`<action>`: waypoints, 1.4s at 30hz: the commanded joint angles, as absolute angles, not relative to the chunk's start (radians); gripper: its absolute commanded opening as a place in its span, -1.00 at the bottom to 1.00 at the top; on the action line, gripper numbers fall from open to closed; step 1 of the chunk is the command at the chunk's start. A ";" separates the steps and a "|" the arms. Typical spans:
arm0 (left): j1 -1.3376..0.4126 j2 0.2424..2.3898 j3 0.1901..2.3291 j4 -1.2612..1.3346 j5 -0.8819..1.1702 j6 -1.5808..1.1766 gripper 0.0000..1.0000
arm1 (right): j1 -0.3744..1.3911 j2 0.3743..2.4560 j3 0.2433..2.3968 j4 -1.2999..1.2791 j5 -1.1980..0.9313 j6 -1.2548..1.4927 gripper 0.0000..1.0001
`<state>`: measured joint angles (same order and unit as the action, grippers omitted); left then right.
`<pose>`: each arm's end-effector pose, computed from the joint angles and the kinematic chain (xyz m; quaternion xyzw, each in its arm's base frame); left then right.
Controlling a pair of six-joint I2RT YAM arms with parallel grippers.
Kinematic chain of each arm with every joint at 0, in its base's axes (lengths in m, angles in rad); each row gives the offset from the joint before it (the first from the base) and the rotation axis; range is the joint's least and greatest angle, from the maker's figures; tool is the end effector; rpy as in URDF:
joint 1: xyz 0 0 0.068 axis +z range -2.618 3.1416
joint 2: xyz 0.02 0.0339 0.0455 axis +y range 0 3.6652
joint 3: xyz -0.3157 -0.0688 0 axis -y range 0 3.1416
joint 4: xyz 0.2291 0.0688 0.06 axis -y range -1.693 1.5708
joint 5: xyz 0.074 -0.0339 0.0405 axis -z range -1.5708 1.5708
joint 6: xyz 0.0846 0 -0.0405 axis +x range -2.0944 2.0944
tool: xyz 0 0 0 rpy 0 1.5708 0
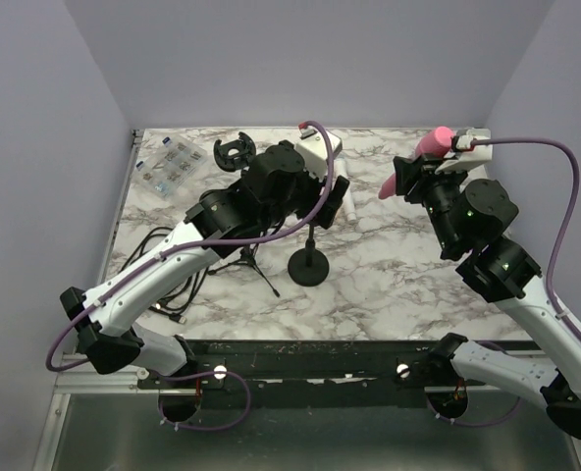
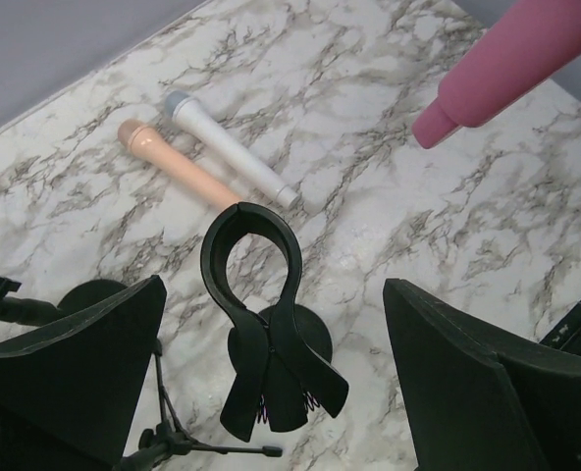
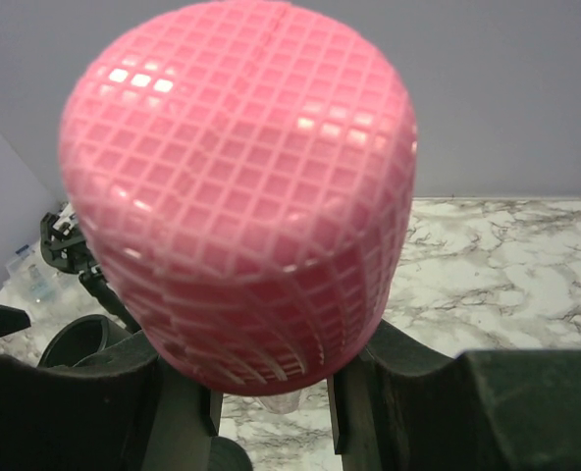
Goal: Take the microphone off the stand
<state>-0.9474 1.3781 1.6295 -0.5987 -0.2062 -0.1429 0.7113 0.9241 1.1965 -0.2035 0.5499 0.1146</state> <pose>0.1974 -0.2448 0.4851 0.2644 0.7724 -0.2242 0.5321 0.1653 0.0841 0.4949 -0.0033 0.6860 0.1127 0.7188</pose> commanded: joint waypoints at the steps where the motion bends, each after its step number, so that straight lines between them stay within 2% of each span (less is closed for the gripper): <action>1: -0.940 1.413 1.674 -0.652 -0.251 -0.123 0.85 | 0.710 0.904 1.187 -0.197 0.575 0.113 -0.99; 7: -0.937 1.439 1.678 -0.665 -0.262 -0.131 0.52 | 0.709 0.901 1.181 -0.196 0.576 0.112 -0.99; 13: -0.937 1.458 1.646 -0.670 -0.255 -0.151 0.29 | 0.710 0.902 1.174 -0.191 0.567 0.116 -0.99; 19: -0.936 1.452 1.524 -0.626 -0.242 -0.194 -0.28 | 0.710 0.901 1.169 -0.190 0.566 0.118 -0.99; 23: -0.936 1.454 1.424 -0.599 -0.217 -0.232 -0.55 | 0.709 0.902 1.162 -0.190 0.567 0.118 -0.99; 26: -0.936 1.460 1.363 -0.586 -0.213 -0.259 -0.66 | 0.710 0.905 1.157 -0.189 0.564 0.119 -0.99; 33: -0.936 1.474 1.289 -0.546 -0.226 -0.280 -0.67 | 0.710 0.919 1.145 -0.184 0.556 0.125 -0.98; 38: -0.931 1.503 1.329 -0.572 -0.227 -0.275 -0.46 | 0.710 0.929 1.141 -0.187 0.555 0.127 -0.99; 40: -0.930 1.496 1.341 -0.572 -0.227 -0.269 -0.26 | 0.710 0.931 1.138 -0.186 0.558 0.126 -0.99; 42: -0.928 1.483 1.362 -0.577 -0.223 -0.259 0.11 | 0.710 0.935 1.136 -0.187 0.564 0.123 -0.99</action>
<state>-0.9314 1.4647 1.3476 -0.4576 -0.2451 -0.2558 0.7113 0.9310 1.1507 -0.2039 0.5518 0.1158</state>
